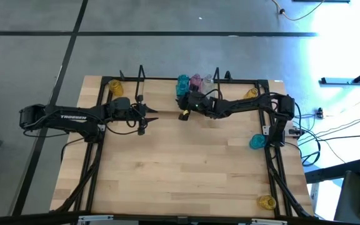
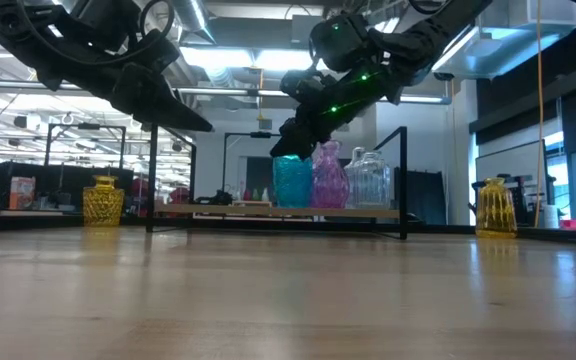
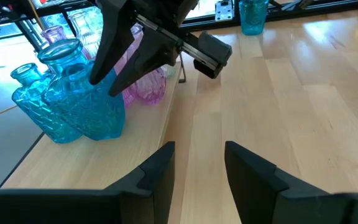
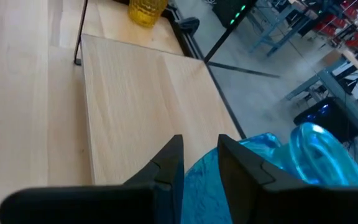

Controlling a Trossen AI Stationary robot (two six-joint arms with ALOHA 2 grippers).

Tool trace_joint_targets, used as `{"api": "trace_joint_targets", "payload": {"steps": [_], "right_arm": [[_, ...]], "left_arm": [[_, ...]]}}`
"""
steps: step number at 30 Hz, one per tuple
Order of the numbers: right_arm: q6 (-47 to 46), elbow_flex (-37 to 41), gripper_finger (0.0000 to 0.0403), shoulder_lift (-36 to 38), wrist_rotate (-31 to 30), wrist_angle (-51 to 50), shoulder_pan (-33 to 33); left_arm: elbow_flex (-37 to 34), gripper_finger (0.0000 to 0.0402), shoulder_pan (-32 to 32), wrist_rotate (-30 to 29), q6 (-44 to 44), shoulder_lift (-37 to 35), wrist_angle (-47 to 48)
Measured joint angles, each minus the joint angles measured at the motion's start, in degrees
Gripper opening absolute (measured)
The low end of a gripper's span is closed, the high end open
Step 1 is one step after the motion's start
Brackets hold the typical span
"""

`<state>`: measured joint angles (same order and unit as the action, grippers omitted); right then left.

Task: Sort vases onto shelf
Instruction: Put the top blue vase on the shelf aligned with the other blue vase

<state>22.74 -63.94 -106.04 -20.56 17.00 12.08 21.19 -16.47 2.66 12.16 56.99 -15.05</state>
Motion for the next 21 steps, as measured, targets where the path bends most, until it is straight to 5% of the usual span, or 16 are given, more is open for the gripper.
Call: {"api": "trace_joint_targets", "payload": {"steps": [21], "right_arm": [[0.4, 0.0, 0.0083, 0.0, 0.8, 0.3, 1.0]], "left_arm": [[0.0, 0.0133, 0.0, 0.0, 0.0, 0.0, 0.0]]}}
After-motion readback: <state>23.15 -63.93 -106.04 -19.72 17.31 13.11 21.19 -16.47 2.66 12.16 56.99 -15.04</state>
